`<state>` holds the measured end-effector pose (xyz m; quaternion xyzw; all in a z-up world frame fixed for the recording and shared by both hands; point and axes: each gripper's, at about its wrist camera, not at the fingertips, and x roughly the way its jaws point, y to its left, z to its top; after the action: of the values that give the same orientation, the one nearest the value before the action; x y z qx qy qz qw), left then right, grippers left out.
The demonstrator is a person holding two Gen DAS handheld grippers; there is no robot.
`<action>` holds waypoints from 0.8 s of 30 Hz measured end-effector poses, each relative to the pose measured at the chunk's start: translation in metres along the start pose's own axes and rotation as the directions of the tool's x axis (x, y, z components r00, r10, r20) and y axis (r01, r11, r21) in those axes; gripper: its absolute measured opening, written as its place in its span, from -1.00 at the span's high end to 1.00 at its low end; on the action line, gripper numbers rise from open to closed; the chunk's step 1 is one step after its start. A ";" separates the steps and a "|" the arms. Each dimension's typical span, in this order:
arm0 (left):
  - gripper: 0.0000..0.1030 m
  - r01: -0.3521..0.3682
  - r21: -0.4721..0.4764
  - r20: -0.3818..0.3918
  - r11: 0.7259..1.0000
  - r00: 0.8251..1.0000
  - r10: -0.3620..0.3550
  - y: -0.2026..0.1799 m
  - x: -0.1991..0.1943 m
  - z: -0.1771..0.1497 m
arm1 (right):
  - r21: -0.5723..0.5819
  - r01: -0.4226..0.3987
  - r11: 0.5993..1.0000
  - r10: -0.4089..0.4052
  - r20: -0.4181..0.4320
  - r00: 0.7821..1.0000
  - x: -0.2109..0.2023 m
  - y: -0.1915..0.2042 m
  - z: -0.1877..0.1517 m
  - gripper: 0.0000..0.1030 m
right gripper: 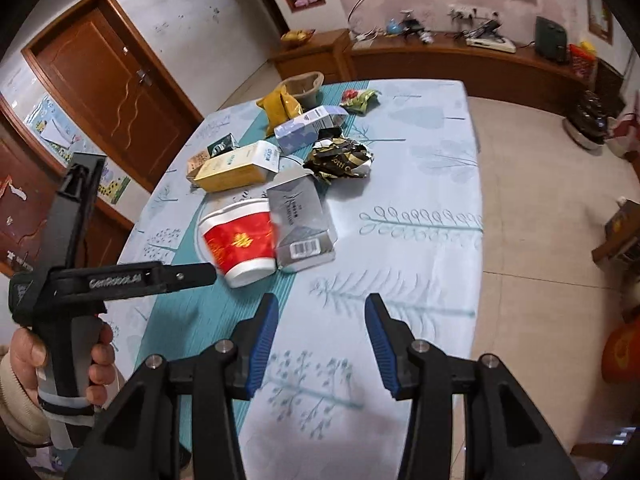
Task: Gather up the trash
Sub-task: 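Grasp the red-and-white paper cup with the left tool while the right tool grasps the silver EARPLUGS box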
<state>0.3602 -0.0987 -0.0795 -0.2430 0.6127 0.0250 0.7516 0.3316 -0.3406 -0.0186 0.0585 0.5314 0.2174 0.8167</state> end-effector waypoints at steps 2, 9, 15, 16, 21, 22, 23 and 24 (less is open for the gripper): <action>-0.36 0.006 -0.047 -0.004 0.999 1.000 -0.006 0.005 0.011 0.007 | 0.019 -0.036 0.999 0.036 -0.027 0.999 0.013 -0.005 0.007 0.13; -0.35 0.025 -0.095 -0.001 0.995 1.000 -0.025 0.006 0.032 0.026 | -0.003 -0.092 0.996 0.091 -0.077 0.993 0.041 -0.007 0.023 0.13; -0.34 0.050 -0.113 -0.011 0.992 0.999 -0.051 0.000 0.046 0.027 | -0.013 -0.113 0.994 0.111 -0.109 0.988 0.057 -0.005 0.033 0.13; -0.19 0.052 -0.118 -0.002 0.992 0.999 -0.053 -0.001 0.047 0.026 | -0.014 -0.115 0.993 0.113 -0.114 0.987 0.059 -0.005 0.035 0.12; 0.02 0.059 -0.127 0.022 0.990 0.998 -0.056 0.008 0.037 0.022 | -0.035 -0.111 0.993 0.105 -0.133 0.986 0.068 0.001 0.043 0.12; 0.07 0.053 -0.127 0.027 0.990 0.998 -0.050 0.009 0.034 0.021 | -0.042 -0.108 0.993 0.102 -0.135 0.986 0.070 0.002 0.045 0.12; 0.10 0.043 -0.127 0.036 0.991 0.999 -0.039 0.011 0.030 0.020 | -0.049 -0.105 0.993 0.097 -0.139 0.986 0.072 0.004 0.046 0.12; 0.10 0.031 -0.124 0.047 0.992 0.999 -0.025 0.012 0.026 0.020 | -0.059 -0.100 0.993 0.090 -0.143 0.986 0.076 0.007 0.048 0.12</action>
<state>0.3805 -0.0871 -0.1056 -0.2972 0.5895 0.0580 0.7489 0.3982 -0.2966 -0.0598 0.0415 0.5768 0.2770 0.7674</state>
